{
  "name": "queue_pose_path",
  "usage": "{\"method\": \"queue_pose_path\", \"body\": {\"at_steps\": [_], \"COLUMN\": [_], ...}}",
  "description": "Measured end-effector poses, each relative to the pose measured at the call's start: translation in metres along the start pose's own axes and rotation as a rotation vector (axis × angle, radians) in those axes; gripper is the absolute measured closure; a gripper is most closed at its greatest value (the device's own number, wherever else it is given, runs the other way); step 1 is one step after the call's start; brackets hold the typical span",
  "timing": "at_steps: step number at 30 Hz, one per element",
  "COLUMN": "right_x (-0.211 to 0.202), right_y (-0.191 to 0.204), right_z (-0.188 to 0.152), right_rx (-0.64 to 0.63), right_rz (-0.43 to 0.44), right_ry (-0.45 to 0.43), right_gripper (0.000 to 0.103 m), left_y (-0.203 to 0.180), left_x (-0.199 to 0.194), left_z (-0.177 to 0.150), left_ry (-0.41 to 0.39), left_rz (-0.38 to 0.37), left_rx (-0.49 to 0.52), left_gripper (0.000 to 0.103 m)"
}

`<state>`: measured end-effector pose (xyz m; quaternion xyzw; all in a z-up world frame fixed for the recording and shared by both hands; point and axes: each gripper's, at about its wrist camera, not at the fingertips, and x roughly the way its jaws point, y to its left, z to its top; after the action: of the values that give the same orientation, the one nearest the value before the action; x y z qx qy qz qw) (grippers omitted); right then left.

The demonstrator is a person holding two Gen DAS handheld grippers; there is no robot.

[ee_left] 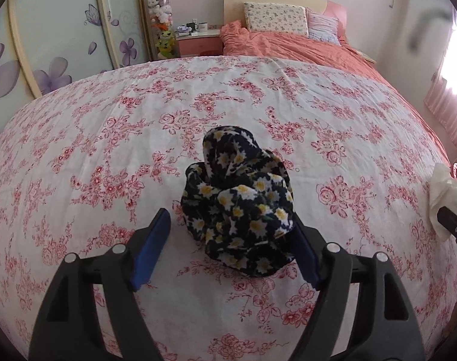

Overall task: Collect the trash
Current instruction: 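Lift the scrunchie and tissue and carry both toward the orange basket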

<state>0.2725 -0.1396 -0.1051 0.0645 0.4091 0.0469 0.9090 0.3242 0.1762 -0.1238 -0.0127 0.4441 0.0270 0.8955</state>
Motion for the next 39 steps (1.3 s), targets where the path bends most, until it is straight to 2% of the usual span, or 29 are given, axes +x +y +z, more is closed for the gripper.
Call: {"method": "queue_pose_path", "body": {"at_steps": [7, 10, 12, 13, 14, 17, 19, 22, 34, 39], "right_x": [-0.002, 0.000, 0.000, -0.001, -0.002, -0.004, -0.006, -0.011, -0.056, -0.076], "right_y": [-0.007, -0.005, -0.004, -0.004, -0.003, -0.004, -0.003, -0.003, 0.000, -0.004], "right_z": [0.007, 0.010, 0.011, 0.011, 0.011, 0.010, 0.008, 0.006, 0.007, 0.008], "right_rx": [0.084, 0.092, 0.097, 0.094, 0.089, 0.079, 0.071, 0.059, -0.003, -0.012], "right_rz": [0.030, 0.002, -0.002, -0.010, -0.020, -0.034, -0.034, -0.035, -0.052, -0.041], "right_ry": [0.024, 0.026, 0.026, 0.024, 0.018, 0.011, 0.003, -0.010, -0.120, -0.162], "right_gripper": [0.043, 0.044, 0.055, 0.057, 0.063, 0.066, 0.067, 0.068, 0.068, 0.068], "left_y": [0.006, 0.007, 0.006, 0.005, 0.004, 0.000, -0.001, -0.002, -0.011, -0.023], "left_x": [0.000, 0.001, 0.002, 0.003, 0.003, 0.005, 0.005, 0.003, -0.045, -0.074], "left_z": [0.002, 0.005, 0.008, 0.009, 0.010, 0.014, 0.016, 0.015, 0.015, 0.020], "left_ry": [-0.008, -0.007, -0.007, -0.009, -0.012, -0.025, -0.030, -0.040, -0.125, -0.175], "left_rz": [-0.028, -0.028, -0.030, -0.030, -0.030, -0.035, -0.044, -0.042, 0.030, 0.028], "left_rx": [-0.023, -0.033, -0.042, -0.040, -0.034, -0.007, 0.000, 0.008, 0.058, 0.075], "left_gripper": [0.025, 0.025, 0.027, 0.033, 0.042, 0.063, 0.072, 0.077, 0.079, 0.079]}}
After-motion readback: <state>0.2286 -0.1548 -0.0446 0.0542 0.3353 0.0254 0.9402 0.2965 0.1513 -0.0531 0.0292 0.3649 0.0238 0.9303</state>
